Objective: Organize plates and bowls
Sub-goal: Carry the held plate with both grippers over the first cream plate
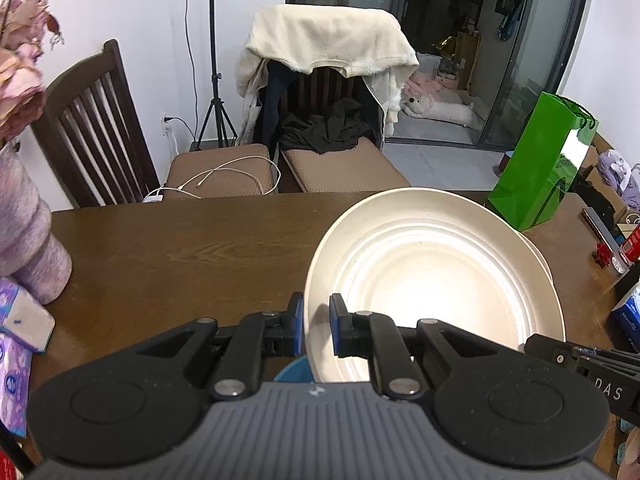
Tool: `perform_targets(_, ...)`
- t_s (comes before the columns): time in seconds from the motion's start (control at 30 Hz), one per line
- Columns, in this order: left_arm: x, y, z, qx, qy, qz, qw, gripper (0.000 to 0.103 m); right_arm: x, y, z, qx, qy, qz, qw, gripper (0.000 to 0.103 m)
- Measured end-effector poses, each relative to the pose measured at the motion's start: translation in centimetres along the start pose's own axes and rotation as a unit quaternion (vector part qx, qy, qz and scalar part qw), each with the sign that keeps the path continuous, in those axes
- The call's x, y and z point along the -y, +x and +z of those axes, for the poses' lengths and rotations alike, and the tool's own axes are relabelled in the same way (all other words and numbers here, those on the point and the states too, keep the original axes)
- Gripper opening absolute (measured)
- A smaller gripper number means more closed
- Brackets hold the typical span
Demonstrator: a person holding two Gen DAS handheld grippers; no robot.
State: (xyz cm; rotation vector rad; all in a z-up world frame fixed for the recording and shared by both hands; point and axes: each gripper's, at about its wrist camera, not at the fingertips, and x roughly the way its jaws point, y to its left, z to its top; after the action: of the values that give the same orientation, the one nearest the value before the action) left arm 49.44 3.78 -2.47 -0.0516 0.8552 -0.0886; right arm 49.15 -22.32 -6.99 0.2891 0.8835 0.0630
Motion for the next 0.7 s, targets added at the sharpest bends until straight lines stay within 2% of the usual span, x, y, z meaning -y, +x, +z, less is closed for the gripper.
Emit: perform_targets(0.7, -1.8, -5.2, -4.2, 0.015, -0.022, 0.011, 0.9996, 0.013, -1.9, -4.9, -4.2, 0.003, -0.024, 0.021, 0.999, 0.013)
